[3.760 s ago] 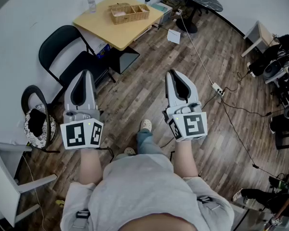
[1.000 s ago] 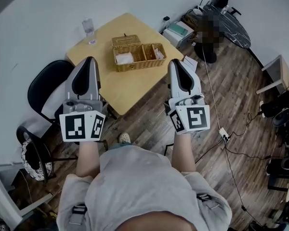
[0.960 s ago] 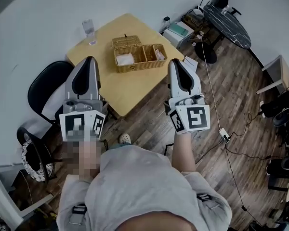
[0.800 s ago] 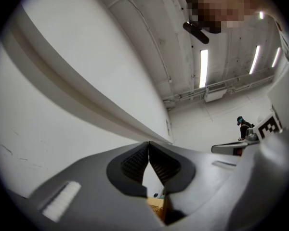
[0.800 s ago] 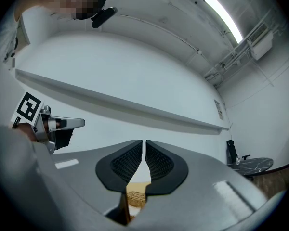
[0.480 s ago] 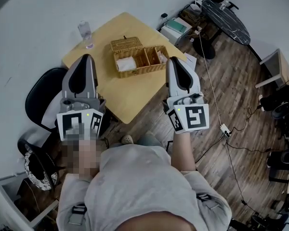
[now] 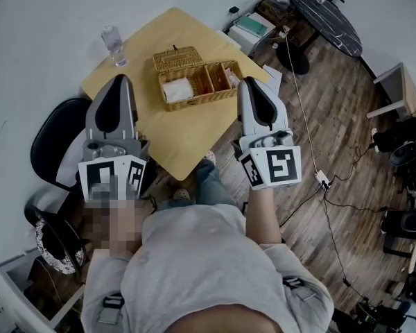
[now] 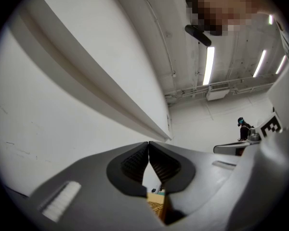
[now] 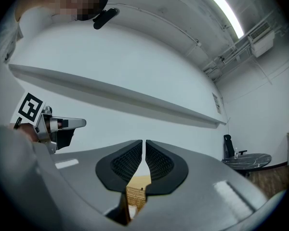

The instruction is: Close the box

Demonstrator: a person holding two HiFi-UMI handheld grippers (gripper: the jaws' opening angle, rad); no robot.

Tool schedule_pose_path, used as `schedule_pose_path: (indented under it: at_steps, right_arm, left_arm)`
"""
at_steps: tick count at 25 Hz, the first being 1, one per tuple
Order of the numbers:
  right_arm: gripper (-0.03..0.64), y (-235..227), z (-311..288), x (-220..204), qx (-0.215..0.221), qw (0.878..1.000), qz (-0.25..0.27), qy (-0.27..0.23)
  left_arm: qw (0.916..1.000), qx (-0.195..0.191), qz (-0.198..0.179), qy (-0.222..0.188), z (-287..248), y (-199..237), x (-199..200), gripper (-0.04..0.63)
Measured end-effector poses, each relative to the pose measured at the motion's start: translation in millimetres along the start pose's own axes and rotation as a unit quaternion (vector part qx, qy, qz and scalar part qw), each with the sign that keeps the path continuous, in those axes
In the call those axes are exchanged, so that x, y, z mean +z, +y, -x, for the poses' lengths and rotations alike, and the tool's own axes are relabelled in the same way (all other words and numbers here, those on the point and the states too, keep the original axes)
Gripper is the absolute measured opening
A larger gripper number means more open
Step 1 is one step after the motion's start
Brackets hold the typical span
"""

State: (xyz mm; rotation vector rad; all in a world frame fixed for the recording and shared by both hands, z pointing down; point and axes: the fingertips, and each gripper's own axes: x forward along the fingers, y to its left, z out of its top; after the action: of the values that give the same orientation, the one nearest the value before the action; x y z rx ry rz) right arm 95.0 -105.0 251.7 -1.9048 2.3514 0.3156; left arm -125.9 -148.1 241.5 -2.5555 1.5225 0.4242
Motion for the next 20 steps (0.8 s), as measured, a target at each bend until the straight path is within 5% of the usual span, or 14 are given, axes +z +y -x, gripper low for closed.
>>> schedule_pose_path:
  at_steps: [12, 20]
  right_arm:
    - [0.025, -48.3, -82.4, -20.0, 0.037, 0.999, -0.01, 0.004]
    - [0.025, -66.0, -147.2, -35.3, 0.115, 0.993, -0.028, 0.015]
  left_arm:
    - [0.9995, 0.03, -0.01, 0.003, -79.3, 7.2, -21.4, 0.059]
    - [0.9963, 0.082, -0.021, 0.012, -117.4, 21.7, -35.8, 0.059]
